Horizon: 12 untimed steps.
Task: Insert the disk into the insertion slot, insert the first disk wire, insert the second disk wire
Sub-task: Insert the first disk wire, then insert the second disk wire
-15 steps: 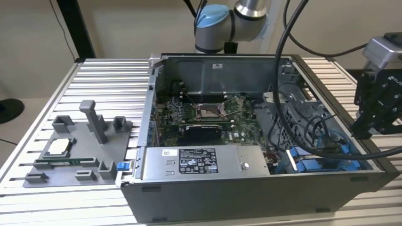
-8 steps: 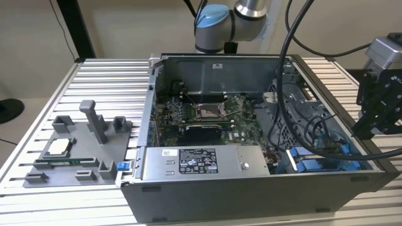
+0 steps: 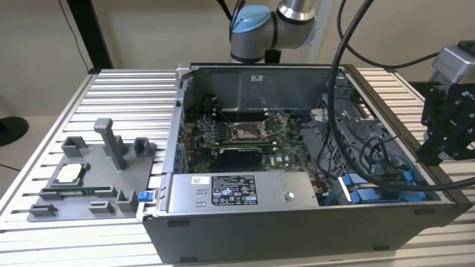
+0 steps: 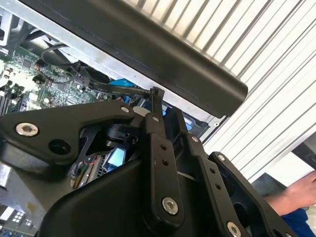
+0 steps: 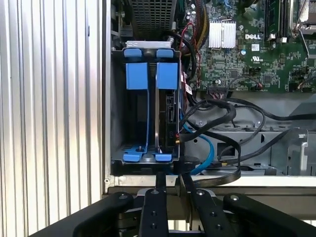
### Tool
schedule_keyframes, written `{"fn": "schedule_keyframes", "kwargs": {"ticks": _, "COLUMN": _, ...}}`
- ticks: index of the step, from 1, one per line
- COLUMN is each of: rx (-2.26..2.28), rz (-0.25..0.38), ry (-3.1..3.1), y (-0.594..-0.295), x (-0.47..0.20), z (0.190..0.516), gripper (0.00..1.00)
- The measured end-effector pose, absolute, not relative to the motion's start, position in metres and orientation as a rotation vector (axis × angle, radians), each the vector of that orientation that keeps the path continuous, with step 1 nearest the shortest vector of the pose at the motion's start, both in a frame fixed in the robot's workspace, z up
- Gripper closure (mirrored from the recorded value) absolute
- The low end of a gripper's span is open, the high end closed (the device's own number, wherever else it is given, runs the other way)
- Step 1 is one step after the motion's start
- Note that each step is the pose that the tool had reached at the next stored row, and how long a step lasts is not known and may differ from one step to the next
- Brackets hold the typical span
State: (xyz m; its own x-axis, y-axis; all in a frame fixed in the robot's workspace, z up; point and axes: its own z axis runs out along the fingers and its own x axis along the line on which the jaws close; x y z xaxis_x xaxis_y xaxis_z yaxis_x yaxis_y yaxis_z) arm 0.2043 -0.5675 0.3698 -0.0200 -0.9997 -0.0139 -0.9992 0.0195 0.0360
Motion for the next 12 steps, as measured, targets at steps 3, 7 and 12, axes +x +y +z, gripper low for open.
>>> {"fn": "schedule_keyframes", "kwargs": {"ticks": 3, "rx": 2.188, "rz": -0.056, "ry": -2.232, "y": -0.5687, "x": 0.2048, "z": 0.3690, "gripper": 1.00}}
{"fn": "schedule_keyframes", "kwargs": {"ticks": 7, "rx": 2.188, "rz": -0.056, "ry": -2.232, "y": -0.5698, "x": 0.2053, "z": 0.3681, "gripper": 1.00}}
{"fn": "schedule_keyframes", "kwargs": {"ticks": 12, "rx": 2.188, "rz": -0.056, "ry": -2.232, "y": -0.5699, "x": 0.2054, "z": 0.3678, "gripper": 1.00}}
